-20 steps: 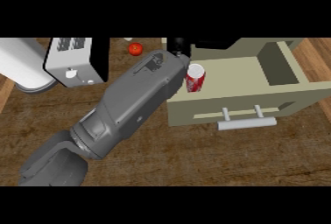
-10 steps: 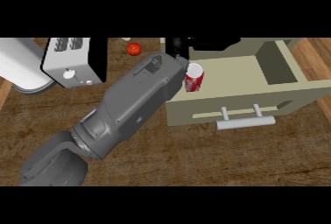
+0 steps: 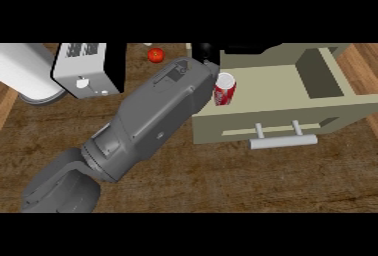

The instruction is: Pick up the can, place it into the drawer and close the drawer

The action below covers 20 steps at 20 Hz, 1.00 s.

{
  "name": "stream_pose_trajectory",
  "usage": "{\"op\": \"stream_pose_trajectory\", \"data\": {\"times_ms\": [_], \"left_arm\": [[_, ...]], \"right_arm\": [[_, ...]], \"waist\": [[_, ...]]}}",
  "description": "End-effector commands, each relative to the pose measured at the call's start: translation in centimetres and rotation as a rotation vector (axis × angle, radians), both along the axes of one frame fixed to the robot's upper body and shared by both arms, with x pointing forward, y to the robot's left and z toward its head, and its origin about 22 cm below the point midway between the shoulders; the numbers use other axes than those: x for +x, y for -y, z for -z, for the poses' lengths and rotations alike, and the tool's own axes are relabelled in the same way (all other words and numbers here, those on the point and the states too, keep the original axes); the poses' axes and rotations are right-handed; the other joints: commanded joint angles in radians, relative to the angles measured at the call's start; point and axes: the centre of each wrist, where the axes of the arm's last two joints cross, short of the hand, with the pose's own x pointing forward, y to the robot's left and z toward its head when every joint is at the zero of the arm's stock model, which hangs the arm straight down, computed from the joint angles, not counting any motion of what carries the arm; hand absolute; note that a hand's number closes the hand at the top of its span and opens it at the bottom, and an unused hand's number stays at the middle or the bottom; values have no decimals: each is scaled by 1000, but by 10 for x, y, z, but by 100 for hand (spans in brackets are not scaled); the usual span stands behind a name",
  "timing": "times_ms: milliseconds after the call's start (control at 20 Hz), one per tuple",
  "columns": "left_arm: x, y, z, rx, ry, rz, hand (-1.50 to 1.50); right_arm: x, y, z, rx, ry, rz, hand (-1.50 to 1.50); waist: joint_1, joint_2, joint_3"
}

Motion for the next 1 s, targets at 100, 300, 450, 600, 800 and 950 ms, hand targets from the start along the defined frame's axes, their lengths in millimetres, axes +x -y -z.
{"op": "stream_pose_trajectory", "data": {"times_ms": [100, 300, 450, 600, 800, 950], "left_arm": [[-2, 10, -21, -15, 62, -4, -150], [-3, 6, -8, -18, 58, -2, -150], [0, 4, -12, -47, 27, -7, -150], [-9, 14, -19, -48, 23, 24, -150], [-1, 6, -16, -35, 10, -9, -150], [-2, 9, -20, -22, 9, -3, -150]], "right_arm": [[16, -24, -20, -223, 85, 10, -150], [23, -45, -17, -317, 86, 19, -150], [49, -54, -20, -362, 80, 37, -150], [70, -70, -8, -457, 57, 33, -150], [101, -94, -3, -517, 94, 60, -150], [128, -112, 6, -572, 117, 65, -150]], "waist": [[35, 0, 0], [38, -2, 0], [53, -5, -1], [87, -14, -1], [83, -13, -1], [81, -14, -1]]}}
